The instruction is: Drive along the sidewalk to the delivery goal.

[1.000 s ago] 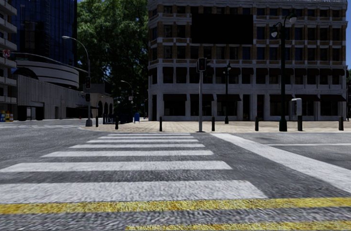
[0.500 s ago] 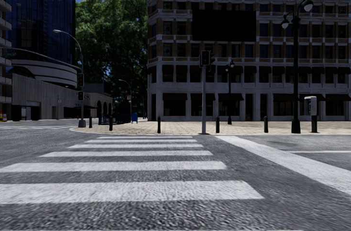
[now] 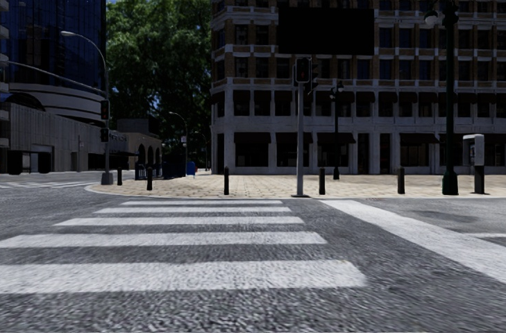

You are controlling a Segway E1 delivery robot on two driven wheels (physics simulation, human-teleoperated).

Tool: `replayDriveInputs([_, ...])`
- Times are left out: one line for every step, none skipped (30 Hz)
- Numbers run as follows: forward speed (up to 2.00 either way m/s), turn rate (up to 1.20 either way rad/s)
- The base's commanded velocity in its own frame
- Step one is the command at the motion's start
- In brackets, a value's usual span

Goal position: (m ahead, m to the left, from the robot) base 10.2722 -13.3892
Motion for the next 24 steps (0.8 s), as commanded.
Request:
replayDriveInputs([2.00,0.00])
replayDriveInputs([2.00,0.00])
replayDriveInputs([2.00,0.00])
replayDriveInputs([2.00,0.00])
replayDriveInputs([2.00,0.00])
replayDriveInputs([2.00,0.00])
replayDriveInputs([2.00,0.00])
replayDriveInputs([2.00,0.00])
replayDriveInputs([2.00,0.00])
replayDriveInputs([2.00,0.00])
replayDriveInputs([2.00,0.00])
replayDriveInputs([2.00,0.00])
replayDriveInputs([2.00,0.00])
replayDriveInputs([2.00,0.00])
replayDriveInputs([2.00,0.00])
replayDriveInputs([2.00,0.00])
replayDriveInputs([2.00,0.00])
replayDriveInputs([2.00,0.00])
replayDriveInputs([2.00,0.00])
replayDriveInputs([2.00,0.00])
replayDriveInputs([2.00,0.00])
replayDriveInputs([2.00,0.00])
replayDriveInputs([2.00,0.00])
replayDriveInputs([2.00,0.00])
